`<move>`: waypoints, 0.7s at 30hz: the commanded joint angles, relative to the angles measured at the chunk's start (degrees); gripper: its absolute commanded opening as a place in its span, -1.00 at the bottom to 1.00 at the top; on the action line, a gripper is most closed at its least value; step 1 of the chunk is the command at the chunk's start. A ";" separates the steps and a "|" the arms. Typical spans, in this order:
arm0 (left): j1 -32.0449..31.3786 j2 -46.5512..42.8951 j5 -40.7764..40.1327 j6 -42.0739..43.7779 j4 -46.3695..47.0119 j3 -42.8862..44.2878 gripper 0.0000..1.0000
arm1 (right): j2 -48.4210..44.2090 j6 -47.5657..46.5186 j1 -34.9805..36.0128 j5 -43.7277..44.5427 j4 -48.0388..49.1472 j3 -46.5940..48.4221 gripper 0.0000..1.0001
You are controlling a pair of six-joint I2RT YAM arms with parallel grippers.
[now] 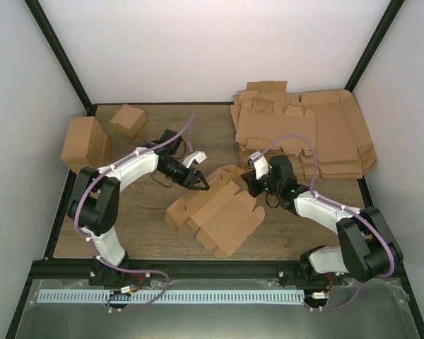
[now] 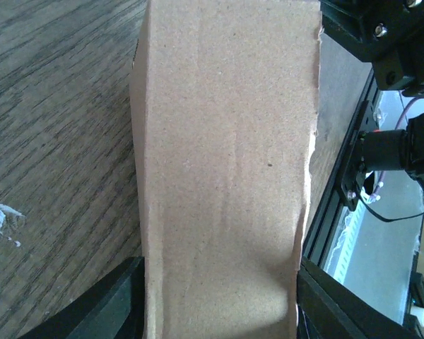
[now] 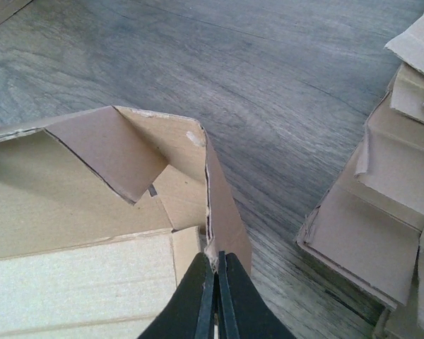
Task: Fold the paper box
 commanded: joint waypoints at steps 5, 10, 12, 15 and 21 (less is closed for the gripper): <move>-1.05 -1.08 -1.90 -3.31 1.87 -1.05 0.07 | -2.65 2.78 2.47 0.43 1.66 0.85 -0.99; -2.27 -2.51 -4.87 -5.21 1.86 -0.80 0.08 | -4.98 5.60 4.23 2.48 4.48 -2.35 -0.99; -3.01 -3.16 -6.97 -6.33 2.22 -0.95 0.12 | -5.25 6.36 4.56 3.12 5.24 -3.23 -0.99; -5.31 -4.92 -12.34 -9.77 3.92 -1.23 0.10 | -5.64 7.08 4.75 3.43 5.45 -4.11 -0.98; -11.25 -8.26 -25.30 -14.84 5.16 0.01 0.10 | -5.92 10.66 5.55 2.86 4.95 -5.37 -0.98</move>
